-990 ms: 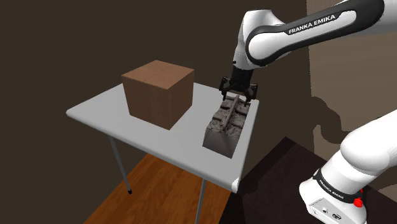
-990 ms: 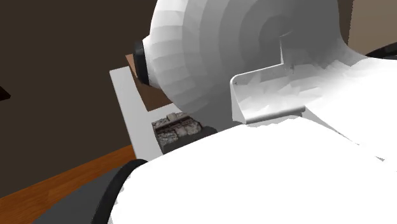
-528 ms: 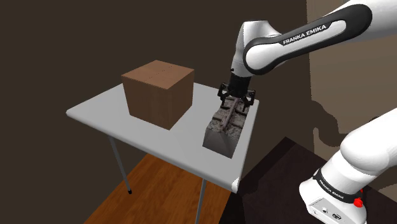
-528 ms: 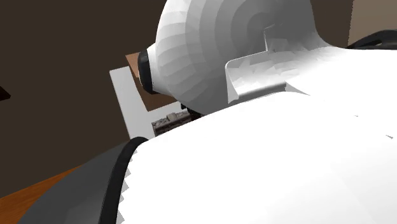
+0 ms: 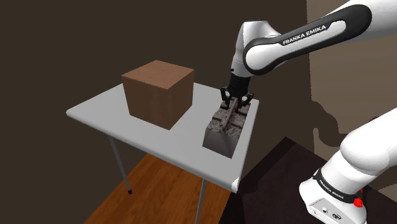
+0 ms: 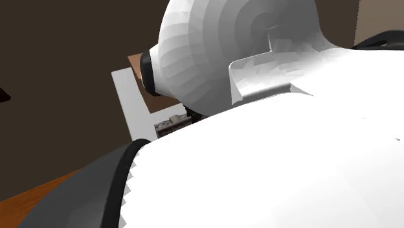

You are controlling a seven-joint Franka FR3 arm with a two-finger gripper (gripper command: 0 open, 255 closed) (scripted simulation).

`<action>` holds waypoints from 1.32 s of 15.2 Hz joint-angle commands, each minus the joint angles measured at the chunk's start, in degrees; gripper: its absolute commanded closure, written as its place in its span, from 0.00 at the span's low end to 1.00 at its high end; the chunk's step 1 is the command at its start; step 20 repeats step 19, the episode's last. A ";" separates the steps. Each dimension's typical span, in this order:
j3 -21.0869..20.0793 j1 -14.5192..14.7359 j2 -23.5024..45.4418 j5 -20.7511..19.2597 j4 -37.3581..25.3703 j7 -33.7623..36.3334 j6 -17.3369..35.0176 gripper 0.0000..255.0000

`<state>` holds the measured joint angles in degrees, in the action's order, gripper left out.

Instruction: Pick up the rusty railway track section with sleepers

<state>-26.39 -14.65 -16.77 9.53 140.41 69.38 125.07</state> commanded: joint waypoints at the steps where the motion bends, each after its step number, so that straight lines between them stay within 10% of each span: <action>1: 0.02 -0.04 0.08 -0.03 0.07 0.01 0.06 1.00; 20: 1.99 0.01 -4.70 0.36 -7.94 -0.77 -12.58 1.00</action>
